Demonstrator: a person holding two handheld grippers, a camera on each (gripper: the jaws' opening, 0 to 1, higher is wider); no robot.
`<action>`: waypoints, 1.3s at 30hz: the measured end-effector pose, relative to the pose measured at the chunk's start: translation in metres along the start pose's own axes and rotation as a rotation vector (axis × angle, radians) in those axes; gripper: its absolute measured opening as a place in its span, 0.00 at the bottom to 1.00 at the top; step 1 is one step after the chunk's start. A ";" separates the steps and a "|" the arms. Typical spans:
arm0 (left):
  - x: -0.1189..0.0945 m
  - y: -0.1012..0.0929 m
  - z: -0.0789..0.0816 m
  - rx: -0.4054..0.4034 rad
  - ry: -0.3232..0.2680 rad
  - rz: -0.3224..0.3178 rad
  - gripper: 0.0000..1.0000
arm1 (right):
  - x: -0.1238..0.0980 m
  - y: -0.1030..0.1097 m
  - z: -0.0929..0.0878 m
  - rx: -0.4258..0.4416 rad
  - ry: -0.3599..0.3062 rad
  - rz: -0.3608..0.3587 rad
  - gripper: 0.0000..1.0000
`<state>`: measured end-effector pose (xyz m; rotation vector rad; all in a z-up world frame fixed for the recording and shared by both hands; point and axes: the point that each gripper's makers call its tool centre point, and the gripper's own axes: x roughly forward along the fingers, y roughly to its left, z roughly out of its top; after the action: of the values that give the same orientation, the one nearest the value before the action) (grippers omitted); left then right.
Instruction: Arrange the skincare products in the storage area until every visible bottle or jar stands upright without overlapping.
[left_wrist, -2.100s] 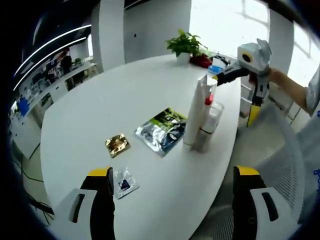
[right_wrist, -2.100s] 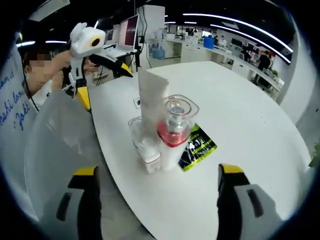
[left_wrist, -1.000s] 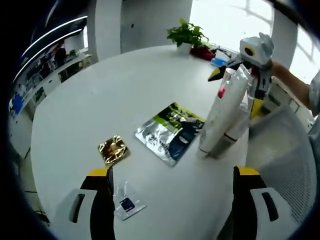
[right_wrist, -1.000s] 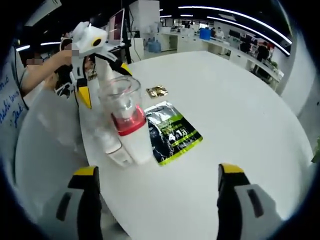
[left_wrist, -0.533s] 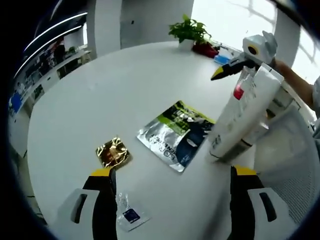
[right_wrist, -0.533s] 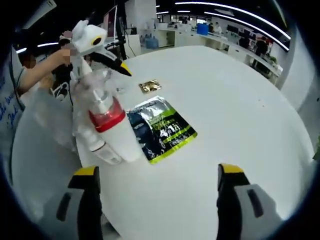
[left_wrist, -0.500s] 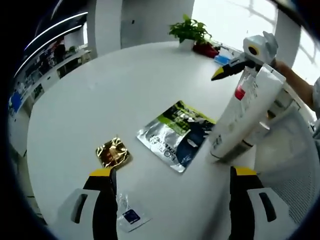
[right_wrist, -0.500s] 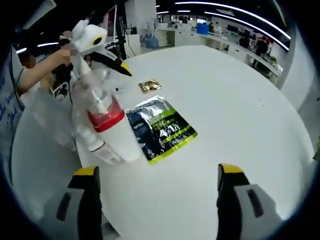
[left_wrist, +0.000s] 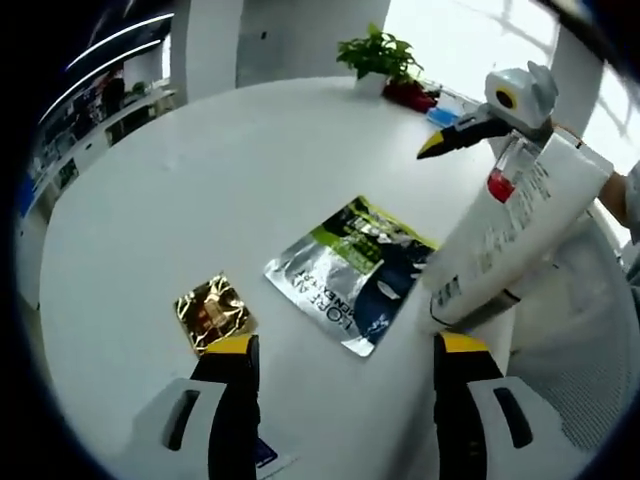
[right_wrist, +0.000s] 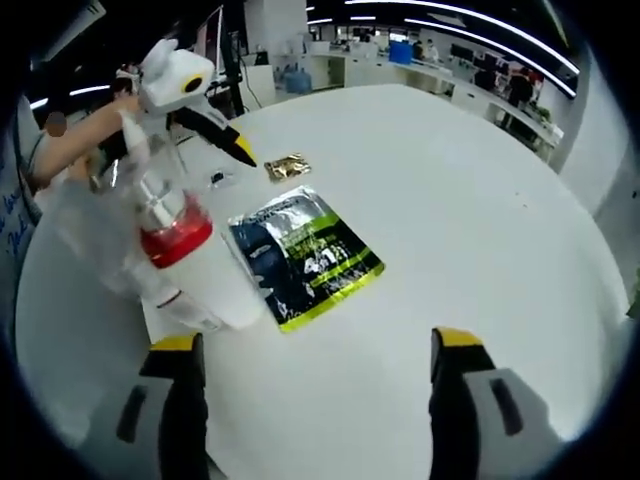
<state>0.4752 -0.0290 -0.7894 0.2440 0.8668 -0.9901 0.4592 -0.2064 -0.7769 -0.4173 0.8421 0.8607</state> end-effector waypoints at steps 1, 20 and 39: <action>0.001 0.000 0.001 -0.003 -0.001 -0.003 0.65 | 0.000 -0.001 0.001 0.001 -0.005 -0.002 0.90; 0.021 -0.001 0.007 -0.010 0.012 -0.020 0.48 | 0.015 -0.018 0.010 0.076 -0.059 -0.046 0.60; 0.043 -0.004 0.011 0.079 0.062 -0.014 0.41 | 0.043 -0.013 0.008 0.278 -0.085 0.007 0.40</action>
<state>0.4889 -0.0642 -0.8132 0.3380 0.8878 -1.0359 0.4894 -0.1880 -0.8059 -0.1328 0.8701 0.7496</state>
